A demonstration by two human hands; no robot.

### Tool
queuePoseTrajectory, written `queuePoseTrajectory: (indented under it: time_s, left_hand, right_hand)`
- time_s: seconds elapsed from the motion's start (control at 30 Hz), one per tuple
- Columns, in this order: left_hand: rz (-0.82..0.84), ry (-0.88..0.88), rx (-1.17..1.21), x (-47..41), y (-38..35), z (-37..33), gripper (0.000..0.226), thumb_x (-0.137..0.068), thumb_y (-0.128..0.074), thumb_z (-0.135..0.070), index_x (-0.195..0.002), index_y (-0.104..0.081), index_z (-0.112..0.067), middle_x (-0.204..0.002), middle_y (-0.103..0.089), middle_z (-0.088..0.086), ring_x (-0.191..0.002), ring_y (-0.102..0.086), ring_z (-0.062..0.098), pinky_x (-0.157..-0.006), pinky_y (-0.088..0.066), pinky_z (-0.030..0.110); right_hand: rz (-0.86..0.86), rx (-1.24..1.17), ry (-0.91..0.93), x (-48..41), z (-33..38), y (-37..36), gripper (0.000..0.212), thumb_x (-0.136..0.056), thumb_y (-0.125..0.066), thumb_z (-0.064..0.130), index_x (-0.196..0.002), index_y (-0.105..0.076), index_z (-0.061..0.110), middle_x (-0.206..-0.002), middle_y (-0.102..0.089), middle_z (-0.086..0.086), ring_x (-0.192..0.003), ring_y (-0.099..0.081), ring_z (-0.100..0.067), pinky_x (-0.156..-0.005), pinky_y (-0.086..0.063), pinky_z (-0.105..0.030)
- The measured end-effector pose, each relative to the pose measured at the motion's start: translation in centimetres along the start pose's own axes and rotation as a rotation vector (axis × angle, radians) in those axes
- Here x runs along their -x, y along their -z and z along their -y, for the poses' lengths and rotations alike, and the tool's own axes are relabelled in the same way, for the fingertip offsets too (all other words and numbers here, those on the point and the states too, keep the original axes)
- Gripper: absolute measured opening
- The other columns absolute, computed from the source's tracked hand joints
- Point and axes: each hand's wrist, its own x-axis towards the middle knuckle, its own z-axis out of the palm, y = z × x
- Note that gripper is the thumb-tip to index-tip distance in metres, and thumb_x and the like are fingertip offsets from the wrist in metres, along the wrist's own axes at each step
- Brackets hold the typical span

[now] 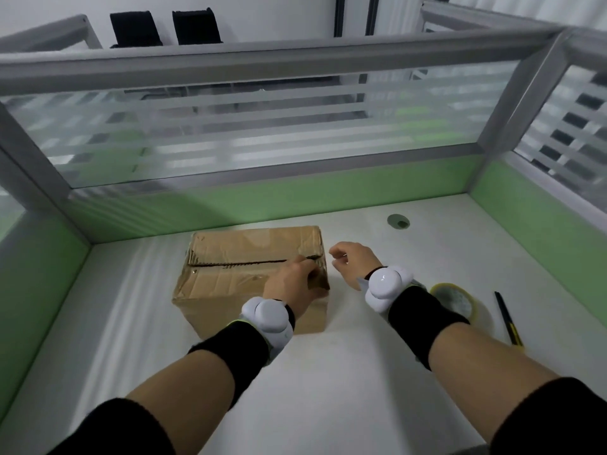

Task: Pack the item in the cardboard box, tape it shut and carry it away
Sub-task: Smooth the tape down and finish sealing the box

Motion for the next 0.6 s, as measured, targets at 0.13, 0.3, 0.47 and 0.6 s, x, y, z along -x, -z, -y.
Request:
queuePoseTrajectory:
  time_s: [0.13, 0.3, 0.47, 0.6]
  left_hand:
    - [0.012, -0.018, 0.03, -0.9, -0.3, -0.4, 0.042, -0.073, -0.072, -0.036, -0.109, -0.057, -0.021, -0.117, -0.052, -0.001, -0.099, -0.054, 0.025, -0.082, -0.049, 0.037]
    - [0.084, -0.143, -0.132, -2.4, -0.1, 0.8, 0.081, -0.071, -0.067, -0.052, -0.137, -0.032, -0.02, -0.144, -0.033, -0.002, -0.131, -0.034, 0.022, -0.11, -0.028, 0.035]
    - [0.209, -0.192, -0.2, -3.2, -0.9, 1.9, 0.086, -0.083, -0.047, -0.06, -0.148, -0.006, -0.02, -0.158, -0.004, -0.004, -0.145, -0.004, 0.012, -0.114, 0.001, 0.023]
    - [0.22, -0.205, -0.224, -3.1, -1.6, 2.1, 0.081, -0.088, -0.036, -0.06, -0.147, 0.003, -0.02, -0.158, 0.007, -0.005, -0.145, 0.002, 0.008, -0.109, 0.005, 0.018]
  right_hand:
    - [-0.022, -0.082, -0.017, -0.8, -1.0, 0.3, 0.033, -0.091, -0.05, 0.009, -0.123, -0.059, 0.008, -0.127, -0.062, -0.012, -0.118, -0.056, -0.028, -0.101, -0.042, -0.029]
    - [-0.022, -0.137, -0.004, -1.6, -1.3, -0.1, 0.031, -0.092, -0.048, 0.008, -0.12, -0.062, 0.006, -0.127, -0.063, -0.013, -0.118, -0.056, -0.031, -0.103, -0.043, -0.034]
    - [-0.009, -0.132, 0.027, -2.5, -1.1, -1.8, 0.028, -0.091, -0.04, 0.005, -0.101, -0.066, 0.001, -0.107, -0.068, -0.019, -0.101, -0.061, -0.038, -0.087, -0.05, -0.035]
    - [0.029, -0.115, -0.004, -3.1, -1.3, -2.8, 0.028, -0.092, -0.038, 0.006, -0.093, -0.064, 0.0, -0.103, -0.067, -0.022, -0.094, -0.06, -0.038, -0.07, -0.038, -0.027]
